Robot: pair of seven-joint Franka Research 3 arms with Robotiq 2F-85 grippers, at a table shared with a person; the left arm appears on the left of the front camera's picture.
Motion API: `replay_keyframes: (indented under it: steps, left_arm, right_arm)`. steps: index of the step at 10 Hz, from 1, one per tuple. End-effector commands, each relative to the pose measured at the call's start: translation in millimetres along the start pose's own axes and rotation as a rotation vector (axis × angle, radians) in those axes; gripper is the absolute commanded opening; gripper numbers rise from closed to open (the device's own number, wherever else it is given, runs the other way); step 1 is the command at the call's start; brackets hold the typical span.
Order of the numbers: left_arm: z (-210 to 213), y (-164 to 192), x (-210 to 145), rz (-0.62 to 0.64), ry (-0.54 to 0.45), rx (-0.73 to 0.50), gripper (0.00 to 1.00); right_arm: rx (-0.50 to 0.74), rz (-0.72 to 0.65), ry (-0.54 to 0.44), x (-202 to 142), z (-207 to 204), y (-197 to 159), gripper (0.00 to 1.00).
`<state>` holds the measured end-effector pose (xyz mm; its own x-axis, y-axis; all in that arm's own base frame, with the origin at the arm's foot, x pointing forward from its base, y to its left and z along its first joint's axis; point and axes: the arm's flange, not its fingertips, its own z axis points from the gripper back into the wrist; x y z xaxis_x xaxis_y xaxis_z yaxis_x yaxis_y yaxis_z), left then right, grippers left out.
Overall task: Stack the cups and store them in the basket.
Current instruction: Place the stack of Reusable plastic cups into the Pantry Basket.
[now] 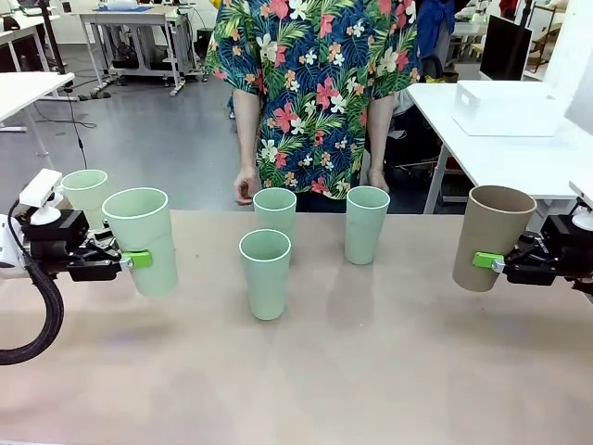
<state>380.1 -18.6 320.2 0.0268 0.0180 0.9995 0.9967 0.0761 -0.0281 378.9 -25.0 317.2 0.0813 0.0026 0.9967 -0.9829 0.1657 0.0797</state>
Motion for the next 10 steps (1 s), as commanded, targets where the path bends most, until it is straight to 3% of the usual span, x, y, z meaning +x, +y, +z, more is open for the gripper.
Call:
replay_keyframes:
  steps: [1, 10]
  left_arm:
    - [-0.7, -0.3, 1.2, 0.007, -0.002, -0.003, 0.87]
    - [-0.7, -0.3, 1.2, 0.007, -0.002, -0.003, 0.87]
  right_arm:
    - [-0.012, 0.002, -0.003, 2.1, 0.1, -1.2, 0.83]
    - [-0.012, 0.002, -0.003, 2.1, 0.1, -1.2, 0.83]
